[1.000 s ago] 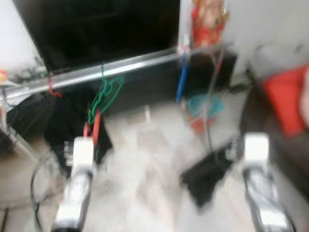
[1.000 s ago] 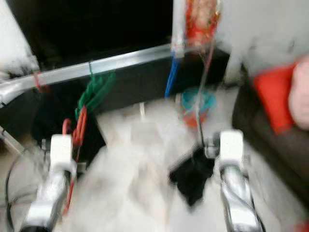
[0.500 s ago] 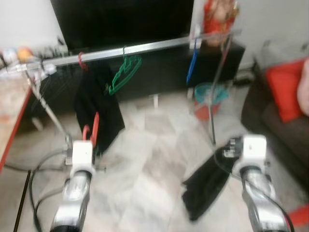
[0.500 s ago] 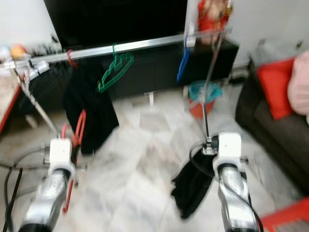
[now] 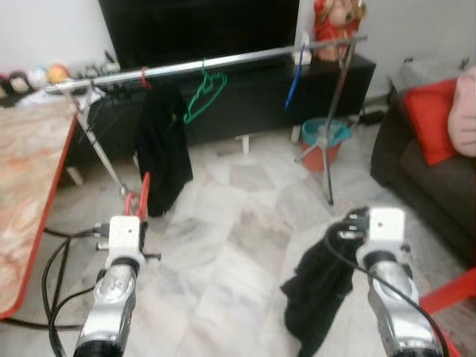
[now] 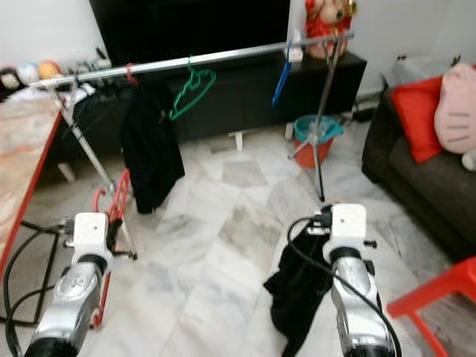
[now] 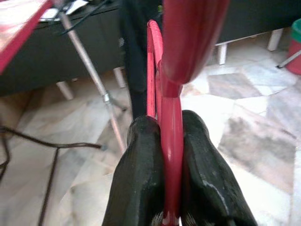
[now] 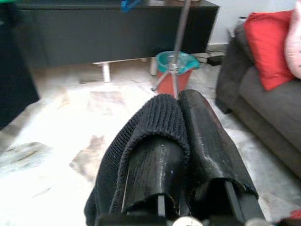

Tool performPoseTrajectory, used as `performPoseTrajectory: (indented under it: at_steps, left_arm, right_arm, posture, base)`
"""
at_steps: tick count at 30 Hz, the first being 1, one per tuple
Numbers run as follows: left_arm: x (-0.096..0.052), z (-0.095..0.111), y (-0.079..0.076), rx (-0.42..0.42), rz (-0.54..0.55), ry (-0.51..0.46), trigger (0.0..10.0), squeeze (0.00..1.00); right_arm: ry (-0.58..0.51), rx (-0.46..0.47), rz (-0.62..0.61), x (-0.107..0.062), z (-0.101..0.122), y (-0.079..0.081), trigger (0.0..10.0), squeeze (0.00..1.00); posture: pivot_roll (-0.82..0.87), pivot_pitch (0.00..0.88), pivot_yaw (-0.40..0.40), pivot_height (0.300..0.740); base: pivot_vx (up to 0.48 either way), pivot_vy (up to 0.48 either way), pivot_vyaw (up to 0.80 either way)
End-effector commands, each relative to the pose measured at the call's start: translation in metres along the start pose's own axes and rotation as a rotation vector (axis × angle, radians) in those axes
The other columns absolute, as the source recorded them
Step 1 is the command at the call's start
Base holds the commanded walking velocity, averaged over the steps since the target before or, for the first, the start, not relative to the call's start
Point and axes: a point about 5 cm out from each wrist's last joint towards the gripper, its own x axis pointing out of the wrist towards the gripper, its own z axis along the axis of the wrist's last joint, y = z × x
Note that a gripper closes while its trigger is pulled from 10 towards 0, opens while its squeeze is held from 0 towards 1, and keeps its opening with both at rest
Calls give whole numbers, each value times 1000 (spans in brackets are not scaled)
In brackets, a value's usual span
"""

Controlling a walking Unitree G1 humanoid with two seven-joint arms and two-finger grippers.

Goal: Hang hanger

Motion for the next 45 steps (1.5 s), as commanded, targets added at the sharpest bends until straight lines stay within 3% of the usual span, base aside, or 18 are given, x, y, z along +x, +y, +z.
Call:
performPoseTrajectory:
  at_steps: [1, 23, 35, 38, 42, 45]
  left_arm:
    - [1, 1, -1, -9, -4, 0, 10000, 0]
    - [-1, -1, 1, -5, 2, 6, 10000, 0]
    - [0, 3, 4, -2, -4, 0, 10000, 0]
    - [0, 7, -3, 67, -123, -21, 10000, 0]
    - [1, 13, -4, 75, -204, -25, 10000, 0]
    - [2, 20, -8, 133, -347, -16, 10000, 0]
  right_arm:
    - [-38, 4, -3, 2, 10, -3, 10000, 0]
    - [-47, -9, 17, 5, 15, -2, 10000, 0]
    - [-37, -10, 29, 5, 15, 0, 10000, 0]
    - [-20, -24, 27, 7, 14, 0, 10000, 0]
    - [-7, -30, 45, 9, 15, 2, 10000, 0]
    - [104, -85, 93, 13, 7, 7, 10000, 0]
  posture:
    - [24, 0, 49, 740]
    - [21, 0, 45, 740]
    - [27, 0, 41, 740]
    - [32, 0, 40, 740]
    - [35, 0, 40, 740]
    - [35, 0, 42, 740]
  base:
    - [-304, 0, 0]
    - [-300, 0, 0]
    - [0, 0, 0]
    - [0, 0, 0]
    - [0, 0, 0]
    - [0, 0, 0]
